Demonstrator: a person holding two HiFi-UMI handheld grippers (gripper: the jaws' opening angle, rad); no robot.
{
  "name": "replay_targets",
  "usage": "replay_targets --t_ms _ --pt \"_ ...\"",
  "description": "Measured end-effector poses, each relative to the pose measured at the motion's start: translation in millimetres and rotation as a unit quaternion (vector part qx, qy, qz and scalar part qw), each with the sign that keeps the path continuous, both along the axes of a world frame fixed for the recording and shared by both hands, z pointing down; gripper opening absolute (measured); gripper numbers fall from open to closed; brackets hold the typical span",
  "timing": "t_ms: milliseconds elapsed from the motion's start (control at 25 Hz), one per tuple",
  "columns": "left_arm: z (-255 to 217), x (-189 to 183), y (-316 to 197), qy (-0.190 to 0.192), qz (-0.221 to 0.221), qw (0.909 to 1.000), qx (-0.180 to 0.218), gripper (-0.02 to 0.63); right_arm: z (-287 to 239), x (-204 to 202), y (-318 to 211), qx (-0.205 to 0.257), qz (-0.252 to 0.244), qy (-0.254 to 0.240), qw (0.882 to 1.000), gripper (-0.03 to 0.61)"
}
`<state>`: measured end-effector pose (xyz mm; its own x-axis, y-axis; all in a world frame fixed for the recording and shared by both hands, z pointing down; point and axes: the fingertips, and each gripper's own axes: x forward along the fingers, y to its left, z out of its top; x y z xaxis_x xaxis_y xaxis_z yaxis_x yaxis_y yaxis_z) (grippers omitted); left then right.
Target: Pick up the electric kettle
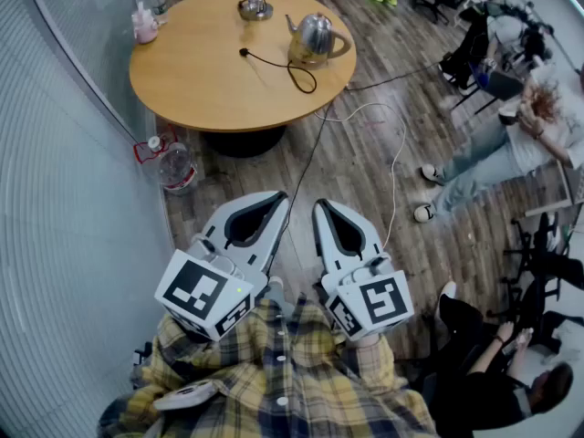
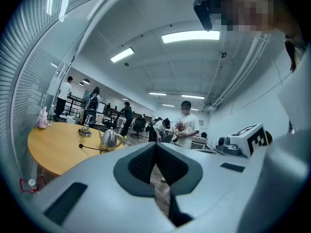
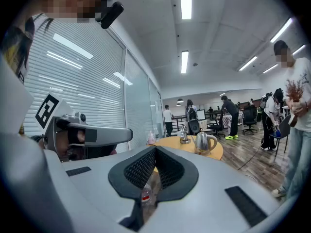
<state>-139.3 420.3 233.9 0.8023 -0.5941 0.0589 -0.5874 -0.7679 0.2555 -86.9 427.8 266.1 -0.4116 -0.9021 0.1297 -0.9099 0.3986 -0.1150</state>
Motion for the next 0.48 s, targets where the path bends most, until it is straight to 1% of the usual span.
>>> replay_targets --t_ms 480 --pt "-1 20 4 -0.002 -0.01 0.9999 0.005 0.003 0 23 4 0.003 -0.004 -0.001 1.0 0.032"
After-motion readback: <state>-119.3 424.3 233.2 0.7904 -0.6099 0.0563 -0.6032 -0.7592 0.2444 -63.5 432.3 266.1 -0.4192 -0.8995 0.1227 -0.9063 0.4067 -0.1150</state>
